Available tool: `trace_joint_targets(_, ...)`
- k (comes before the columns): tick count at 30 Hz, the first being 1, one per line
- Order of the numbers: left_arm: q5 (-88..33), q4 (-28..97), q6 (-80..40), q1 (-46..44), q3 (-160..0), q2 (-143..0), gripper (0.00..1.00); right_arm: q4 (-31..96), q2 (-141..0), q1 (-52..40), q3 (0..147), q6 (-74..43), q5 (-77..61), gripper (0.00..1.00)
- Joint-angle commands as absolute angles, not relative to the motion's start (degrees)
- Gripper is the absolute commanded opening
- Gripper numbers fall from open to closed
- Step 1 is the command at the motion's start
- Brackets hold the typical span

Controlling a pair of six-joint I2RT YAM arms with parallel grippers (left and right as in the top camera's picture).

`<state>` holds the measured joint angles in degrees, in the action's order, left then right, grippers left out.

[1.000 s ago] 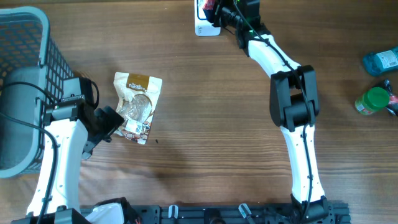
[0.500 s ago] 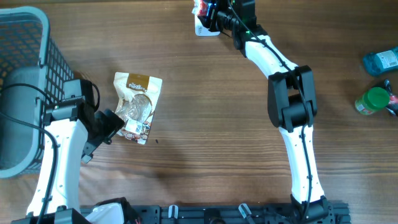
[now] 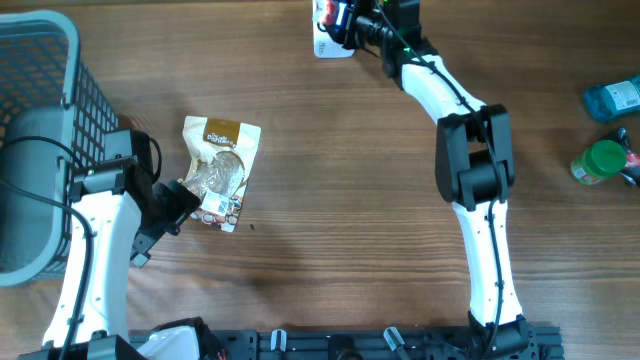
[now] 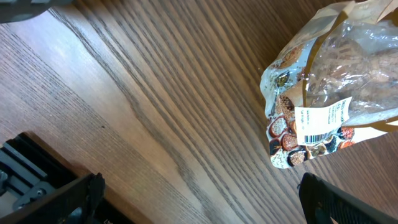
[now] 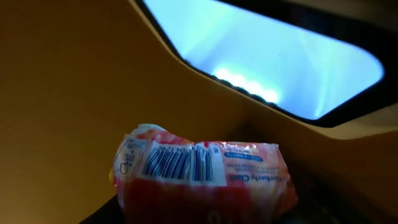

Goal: Scan the item barcode
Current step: 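Lift the tissue pack and hold its barcode under the white scanner, then carry the tissue pack to the right table edge and release it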

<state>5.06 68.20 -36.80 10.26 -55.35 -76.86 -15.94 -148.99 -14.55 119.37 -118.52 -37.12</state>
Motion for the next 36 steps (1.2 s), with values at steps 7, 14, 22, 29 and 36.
trace_joint_targets(7, 5.5, 67.9, -38.4, 10.8, -55.3, -76.9, 1.00, -40.3, -149.0, -13.8, 122.4, -118.7, -46.2, 0.24)
trace_joint_targets(14, 5.4, 65.8, -38.4, 10.8, -55.3, -76.9, 1.00, -50.0, -144.0, -12.3, 122.4, -108.9, -61.5, 0.05)
trace_joint_targets(22, 5.4, 65.0, -38.4, 10.8, -55.3, -76.9, 1.00, 20.1, -115.5, -9.3, 122.4, -61.0, -38.1, 0.05)
trace_joint_targets(29, 5.4, 62.5, -38.5, 10.8, -55.3, -76.9, 1.00, 59.7, -98.9, -4.0, 122.4, -40.6, 33.1, 0.15)
trace_joint_targets(36, 5.4, 60.8, -38.4, 10.7, -55.3, -76.9, 1.00, 65.2, -104.1, 12.3, 116.8, -40.5, 43.7, 0.17)
